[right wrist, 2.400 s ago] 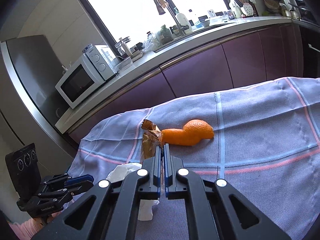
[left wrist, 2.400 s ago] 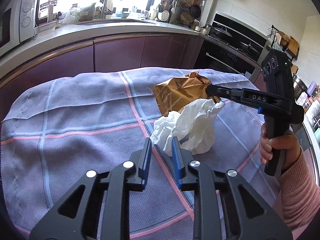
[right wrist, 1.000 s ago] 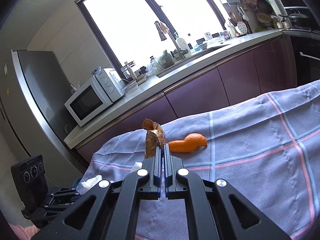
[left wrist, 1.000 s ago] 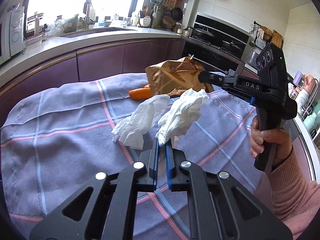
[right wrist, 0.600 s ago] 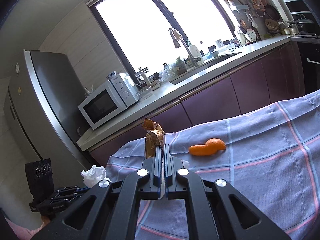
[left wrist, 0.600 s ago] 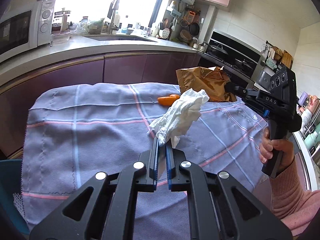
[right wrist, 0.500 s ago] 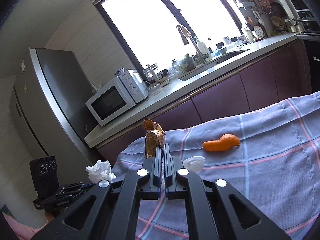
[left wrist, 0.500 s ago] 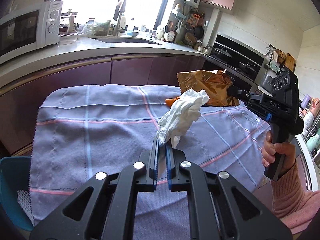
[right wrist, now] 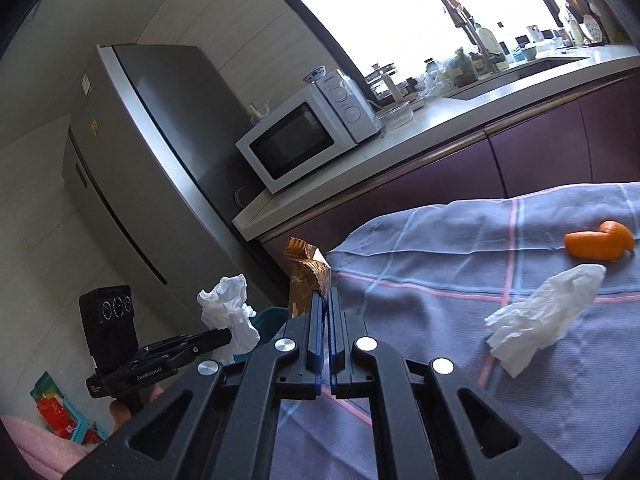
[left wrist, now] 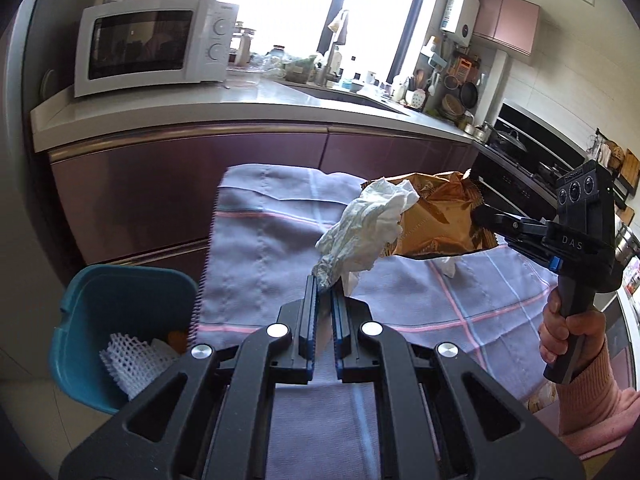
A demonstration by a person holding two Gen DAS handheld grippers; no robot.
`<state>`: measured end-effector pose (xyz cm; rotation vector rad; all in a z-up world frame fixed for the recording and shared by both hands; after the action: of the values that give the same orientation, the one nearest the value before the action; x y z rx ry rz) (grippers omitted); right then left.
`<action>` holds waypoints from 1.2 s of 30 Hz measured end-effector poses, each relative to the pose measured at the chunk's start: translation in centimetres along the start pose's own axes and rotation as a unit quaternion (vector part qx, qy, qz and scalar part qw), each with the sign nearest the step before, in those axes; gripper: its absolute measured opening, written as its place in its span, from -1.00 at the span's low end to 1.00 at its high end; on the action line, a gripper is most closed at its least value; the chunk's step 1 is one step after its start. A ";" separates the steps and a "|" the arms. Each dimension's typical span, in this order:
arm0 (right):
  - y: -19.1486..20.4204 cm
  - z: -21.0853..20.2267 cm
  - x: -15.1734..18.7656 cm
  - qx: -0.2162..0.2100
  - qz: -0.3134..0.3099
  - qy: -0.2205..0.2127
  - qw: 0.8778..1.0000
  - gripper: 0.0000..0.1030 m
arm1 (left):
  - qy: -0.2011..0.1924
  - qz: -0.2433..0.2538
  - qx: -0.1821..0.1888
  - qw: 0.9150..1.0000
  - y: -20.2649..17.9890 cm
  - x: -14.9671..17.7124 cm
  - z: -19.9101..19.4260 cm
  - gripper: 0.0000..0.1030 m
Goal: Collect trash
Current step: 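Carry the tissue and gold wrapper over the teal bin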
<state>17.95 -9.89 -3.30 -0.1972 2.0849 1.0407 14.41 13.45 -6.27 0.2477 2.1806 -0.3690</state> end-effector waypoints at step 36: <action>8.8 19.5 5.8 -0.022 -0.048 0.168 0.984 -0.96 | 0.057 -0.132 -0.133 0.981 17.3 7.7 -0.4 -0.84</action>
<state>21.32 11.24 -9.04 -0.5225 2.3261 1.0520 14.86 30.12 -15.21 -0.1735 2.3529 -0.2087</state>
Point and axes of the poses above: each gripper's, at about its wrist camera, not at the fingertips, and z roughly the way its jaws point, y to its left, x to its underside, the point moved 8 cm from there along z, roughly the way its jaws point, and after that the axes turned 5 degrees about z, right-handed, at the moved point
